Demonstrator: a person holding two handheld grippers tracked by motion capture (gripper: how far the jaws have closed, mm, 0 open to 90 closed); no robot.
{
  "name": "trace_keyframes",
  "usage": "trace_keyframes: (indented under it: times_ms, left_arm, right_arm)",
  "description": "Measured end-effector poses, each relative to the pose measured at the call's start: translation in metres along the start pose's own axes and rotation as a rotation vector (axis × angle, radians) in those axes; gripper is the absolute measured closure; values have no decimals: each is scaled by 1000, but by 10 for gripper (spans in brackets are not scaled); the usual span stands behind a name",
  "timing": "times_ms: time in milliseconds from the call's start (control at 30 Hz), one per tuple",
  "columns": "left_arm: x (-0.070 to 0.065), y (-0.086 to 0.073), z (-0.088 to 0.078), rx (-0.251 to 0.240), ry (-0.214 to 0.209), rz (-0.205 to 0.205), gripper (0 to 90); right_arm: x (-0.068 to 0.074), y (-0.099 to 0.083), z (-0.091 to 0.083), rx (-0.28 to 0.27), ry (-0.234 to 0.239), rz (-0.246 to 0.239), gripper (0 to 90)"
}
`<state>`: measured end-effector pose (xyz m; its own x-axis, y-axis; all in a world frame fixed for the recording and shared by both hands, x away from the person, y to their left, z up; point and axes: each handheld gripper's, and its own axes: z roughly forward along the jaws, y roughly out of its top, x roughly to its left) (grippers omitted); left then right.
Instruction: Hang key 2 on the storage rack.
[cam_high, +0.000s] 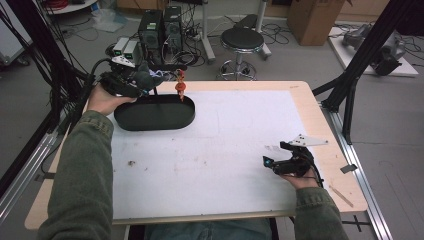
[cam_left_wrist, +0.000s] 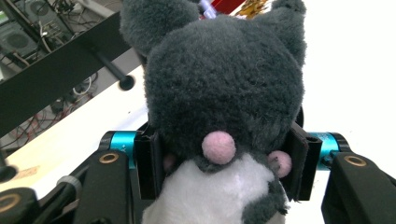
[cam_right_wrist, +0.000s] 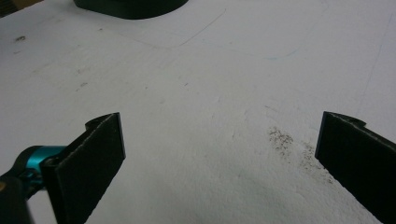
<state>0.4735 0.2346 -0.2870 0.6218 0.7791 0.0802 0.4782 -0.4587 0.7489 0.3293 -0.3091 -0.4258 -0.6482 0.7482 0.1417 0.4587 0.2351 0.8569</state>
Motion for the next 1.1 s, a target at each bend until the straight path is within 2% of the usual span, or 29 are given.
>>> trace_keyframes:
  times_ms: [67, 100, 167, 200, 300, 367, 433, 533, 633, 700, 733, 800, 833, 867, 900, 1033, 1100]
  left_arm:
    - [0, -1, 0, 6, 6, 0, 436]
    - [1, -1, -1, 12, 26, 0, 436]
    - [2, -2, 0, 13, 34, -2, 435]
    - [2, -1, 1, 19, 52, 0, 435]
    - [-1, -3, 8, 53, 60, 21, 429]
    - [-5, -3, 16, 80, 101, 44, 408]
    - [-9, -3, 26, 82, 115, 43, 383]
    - [-10, -3, 31, 76, 116, 41, 352]
    - [-7, -4, 35, 92, 128, 26, 347]
    - [-5, -5, 34, 78, 114, 15, 286]
    - [-3, -6, 30, 44, 84, 11, 215]
    - [-2, -6, 28, 28, 69, 2, 187]
    - [-2, -7, 25, 15, 58, -3, 116]
    - [-2, -8, 23, 11, 53, -3, 116]
    - [-2, -10, 21, 12, 57, -8, 71]
    - [0, -16, 10, 9, 74, -28, 61]
    - [3, -19, 6, -5, 70, -48, 61]
  right_arm:
    - [0, 0, 0, -3, 0, -2, 5]
    - [0, 0, 0, -5, 1, -1, 5]
    - [0, 0, 0, -5, 2, 0, 4]
    - [0, 0, 0, -5, 2, 0, 4]
    - [0, 0, 0, -3, 6, 5, 5]
    - [-1, 1, 2, -4, 7, -5, 5]
    - [0, 1, 2, 0, 9, 0, 5]
    - [0, 1, 2, -2, 9, -1, 5]
    - [0, 0, 1, -6, 8, -5, 5]
    - [0, 1, 0, -11, 9, -4, 4]
    - [1, 1, 0, -19, 9, -8, 4]
    - [1, 1, 0, -19, 8, -9, 5]
    - [1, 1, 0, -19, 8, -6, 4]
    - [1, 1, 0, -19, 8, -6, 4]
    - [1, 1, 0, -21, 9, -4, 4]
    - [1, 1, 0, -23, 11, 0, 4]
    - [1, 1, 0, -30, 5, 4, 4]
